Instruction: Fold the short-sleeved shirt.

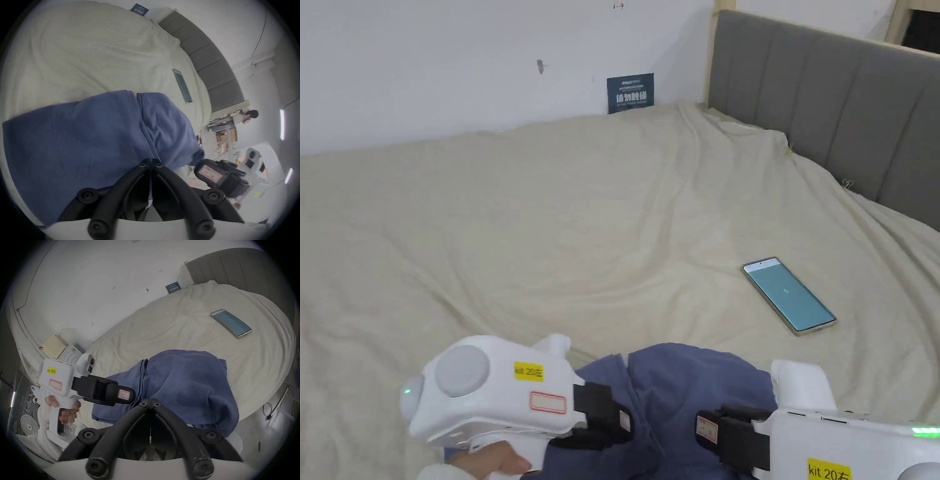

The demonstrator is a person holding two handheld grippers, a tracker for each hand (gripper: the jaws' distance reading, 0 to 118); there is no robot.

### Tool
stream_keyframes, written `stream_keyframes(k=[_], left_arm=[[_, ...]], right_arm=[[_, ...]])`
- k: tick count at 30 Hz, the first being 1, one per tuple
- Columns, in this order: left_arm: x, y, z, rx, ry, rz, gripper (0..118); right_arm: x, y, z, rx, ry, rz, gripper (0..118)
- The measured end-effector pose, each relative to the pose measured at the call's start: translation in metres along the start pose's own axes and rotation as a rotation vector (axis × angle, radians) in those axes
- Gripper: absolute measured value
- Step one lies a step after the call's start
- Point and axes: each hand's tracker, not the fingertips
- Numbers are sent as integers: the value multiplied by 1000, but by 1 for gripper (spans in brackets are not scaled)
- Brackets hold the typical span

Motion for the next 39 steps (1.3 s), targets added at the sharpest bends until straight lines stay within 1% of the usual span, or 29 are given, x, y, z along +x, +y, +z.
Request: stream_keyframes(k=[4, 6, 9, 11, 14, 15, 16, 17, 18, 19, 20, 21, 23, 25, 35, 36, 37, 38, 39], left_arm=[[-11, -11, 52, 106, 28, -3, 3], [-25, -19, 78, 153, 16, 30, 3], [-55, -33, 111, 226, 50, 83, 3], [-77, -43, 126, 272, 89, 169, 3], [-112, -59, 138, 288, 22, 280, 3], [-121, -63, 138, 284, 6, 309, 11], [-127, -66, 137, 281, -6, 335, 31], [-132, -67, 134, 257, 24, 318, 62], [-137, -67, 128, 230, 25, 316, 102], [-141, -67, 123, 220, 12, 309, 118], [-143, -68, 126, 266, -32, 310, 118], [-145, -67, 126, 223, -27, 303, 118], [-145, -62, 114, 251, -108, 335, 118], [-144, -57, 111, 272, -132, 380, 118], [-138, -35, 77, 214, -234, 381, 118], [-138, -35, 77, 216, -236, 386, 112], [-143, -32, 77, 212, -230, 389, 103], [-145, -31, 79, 204, -186, 367, 86], [-145, -31, 82, 198, -142, 347, 46]], right_arm=[[-6, 1, 0, 9, -9, 9, 0], [-10, 1, -1, 3, -8, 21, 0], [-19, 0, -3, -5, -16, 55, 0], [-24, -1, -5, -9, -16, 66, 0], [-30, -3, -9, -9, -15, 69, 0], [-31, -3, -10, -12, -12, 69, 0], [-34, -4, -11, -13, -11, 69, 0], [-36, -4, -11, -13, -10, 71, 0], [-38, -4, -11, -14, -9, 73, 0], [-39, -4, -12, -17, -8, 76, 0], [-41, -3, -12, -18, -10, 79, 0], [-43, -3, -12, -19, -16, 83, 0], [-44, -3, -13, -26, -22, 89, 0], [-44, -3, -14, -31, -25, 94, 0], [-45, -5, -20, -57, -44, 92, 0], [-45, -5, -21, -60, -43, 96, 0], [-45, -5, -21, -61, -45, 96, 0], [-46, -5, -22, -61, -45, 96, 0], [-46, -5, -22, -62, -41, 95, 0]])
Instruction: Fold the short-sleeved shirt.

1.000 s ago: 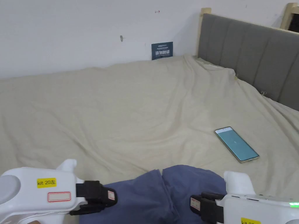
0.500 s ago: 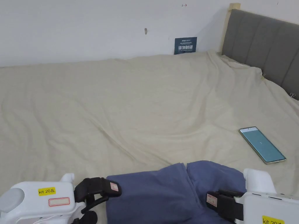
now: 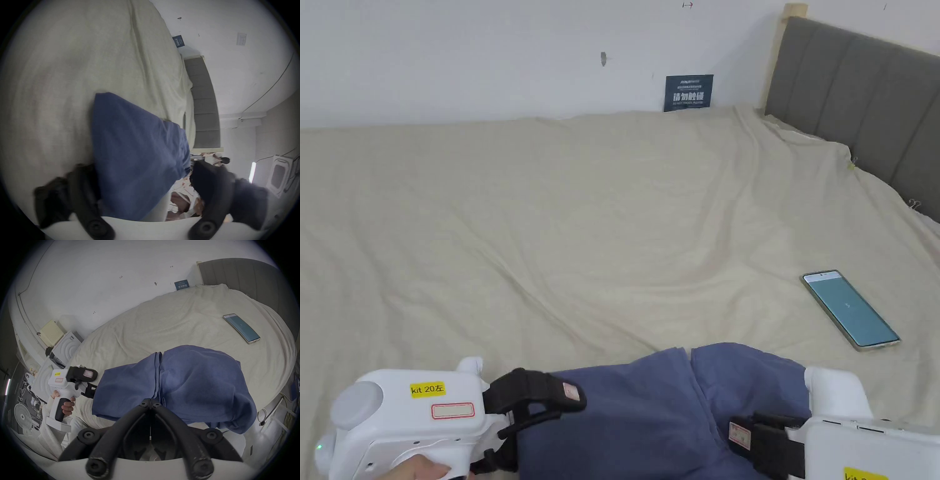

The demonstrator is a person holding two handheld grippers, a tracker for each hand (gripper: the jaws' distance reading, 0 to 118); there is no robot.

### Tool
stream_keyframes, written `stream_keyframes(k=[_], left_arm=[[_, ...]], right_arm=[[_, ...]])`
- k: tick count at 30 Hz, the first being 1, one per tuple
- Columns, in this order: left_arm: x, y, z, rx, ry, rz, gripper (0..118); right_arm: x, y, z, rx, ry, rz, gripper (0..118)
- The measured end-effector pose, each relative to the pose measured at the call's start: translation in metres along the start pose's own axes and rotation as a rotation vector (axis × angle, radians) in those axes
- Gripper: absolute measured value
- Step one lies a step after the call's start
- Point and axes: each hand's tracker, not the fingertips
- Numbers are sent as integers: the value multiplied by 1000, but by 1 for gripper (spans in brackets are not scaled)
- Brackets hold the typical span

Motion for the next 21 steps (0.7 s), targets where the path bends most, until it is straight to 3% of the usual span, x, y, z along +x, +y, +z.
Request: stream_keyframes(k=[1, 3, 5, 6, 14, 21], left_arm=[[-1, 1, 2, -4, 60, -22, 18], [-11, 2, 0, 7, 158, 2, 18], [-19, -1, 2, -4, -3, 66, 18], [-18, -1, 5, 2, -13, 76, 17], [-18, -5, 26, -4, -1, 36, 17], [-28, -6, 87, 42, 30, 18, 15]], right_arm=[[0, 0, -1, -1, -1, -2, 0], [-1, 0, -3, -3, -6, -1, 0], [-1, 0, -3, -6, -10, -2, 0], [-2, 0, -3, -7, -10, 0, 0], [-5, 1, -1, -8, -21, 8, 0], [-8, 0, 3, -7, -29, 19, 0]])
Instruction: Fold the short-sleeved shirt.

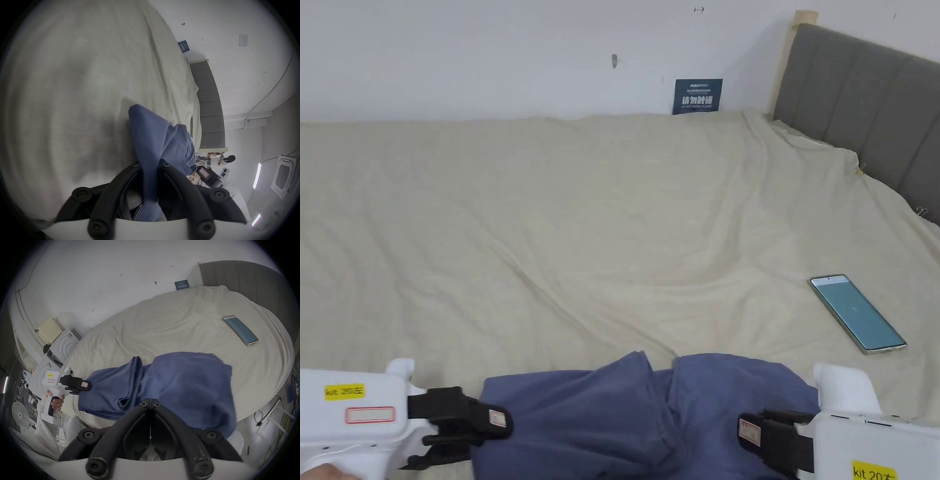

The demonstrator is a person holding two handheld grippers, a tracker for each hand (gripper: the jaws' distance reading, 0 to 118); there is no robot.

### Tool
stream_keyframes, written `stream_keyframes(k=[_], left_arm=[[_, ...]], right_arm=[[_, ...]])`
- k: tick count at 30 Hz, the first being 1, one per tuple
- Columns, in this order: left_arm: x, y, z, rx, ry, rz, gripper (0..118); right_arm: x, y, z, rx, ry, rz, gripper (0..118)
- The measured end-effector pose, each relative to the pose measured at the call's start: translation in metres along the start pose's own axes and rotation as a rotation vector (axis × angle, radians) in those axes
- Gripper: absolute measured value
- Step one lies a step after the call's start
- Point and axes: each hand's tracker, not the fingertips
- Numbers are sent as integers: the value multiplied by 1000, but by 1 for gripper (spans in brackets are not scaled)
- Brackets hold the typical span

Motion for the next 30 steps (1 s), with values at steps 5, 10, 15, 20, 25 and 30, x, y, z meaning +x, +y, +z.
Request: stream_keyframes(k=[5, 10, 15, 20, 25, 30], left_arm=[[-11, 1, 54, 91, 94, 11, 15], [-5, -6, 65, 107, 92, -22, 14], [11, -9, 51, 97, 134, -63, 12], [29, -11, 49, 80, 147, -106, 11], [69, -17, 41, 74, 158, -187, 11], [127, -22, 3, 41, 111, -263, 11]], right_arm=[[5, -1, 0, 9, -3, -19, 0], [12, -2, -1, 9, 0, -39, 0], [20, -6, 1, 14, 5, -57, 0], [30, -9, 8, 28, 2, -82, 0], [48, -11, 12, 46, -4, -125, 0], [65, -12, 17, 64, 3, -157, 0]])
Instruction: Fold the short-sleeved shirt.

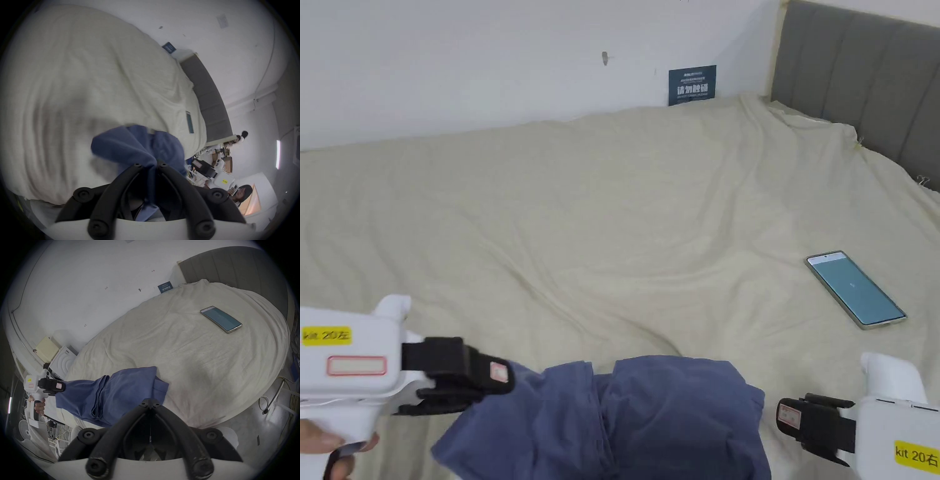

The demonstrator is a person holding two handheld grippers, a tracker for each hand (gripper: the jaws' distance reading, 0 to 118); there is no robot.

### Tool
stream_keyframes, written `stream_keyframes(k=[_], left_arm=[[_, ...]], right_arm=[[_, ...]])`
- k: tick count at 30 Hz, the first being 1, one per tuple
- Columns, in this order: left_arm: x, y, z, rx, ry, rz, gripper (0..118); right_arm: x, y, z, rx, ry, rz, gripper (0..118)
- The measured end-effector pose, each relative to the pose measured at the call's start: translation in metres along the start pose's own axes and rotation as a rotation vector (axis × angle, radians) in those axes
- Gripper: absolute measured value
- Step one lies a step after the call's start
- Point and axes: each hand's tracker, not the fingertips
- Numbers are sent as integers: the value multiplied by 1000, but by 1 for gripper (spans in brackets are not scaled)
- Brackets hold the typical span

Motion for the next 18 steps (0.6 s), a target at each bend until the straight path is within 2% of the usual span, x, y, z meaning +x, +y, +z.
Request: stream_keyframes(k=[6, 9, 11, 14, 15, 16, 17, 18], left_arm=[[82, 10, -78, -125, -115, -104, 11], [110, 12, -131, -208, -102, -151, 11], [119, 14, -167, -242, -87, -116, 11], [130, 11, -217, -301, -10, -134, 11], [132, 8, -228, -332, 13, -199, 11], [130, 8, -238, -335, 26, -177, 11], [130, 6, -245, -327, 16, -169, 12], [128, 6, -248, -340, -3, -181, 20]], right_arm=[[21, 5, 12, 20, 1, -20, 0], [35, 4, 19, 39, 1, -48, 0], [44, 2, 24, 49, -6, -70, 0], [59, -3, 30, 51, -25, -107, 0], [63, -4, 32, 50, -32, -116, 0], [67, -5, 34, 49, -42, -124, 0], [70, -6, 35, 49, -49, -129, 0], [73, -7, 37, 50, -60, -136, 0]])
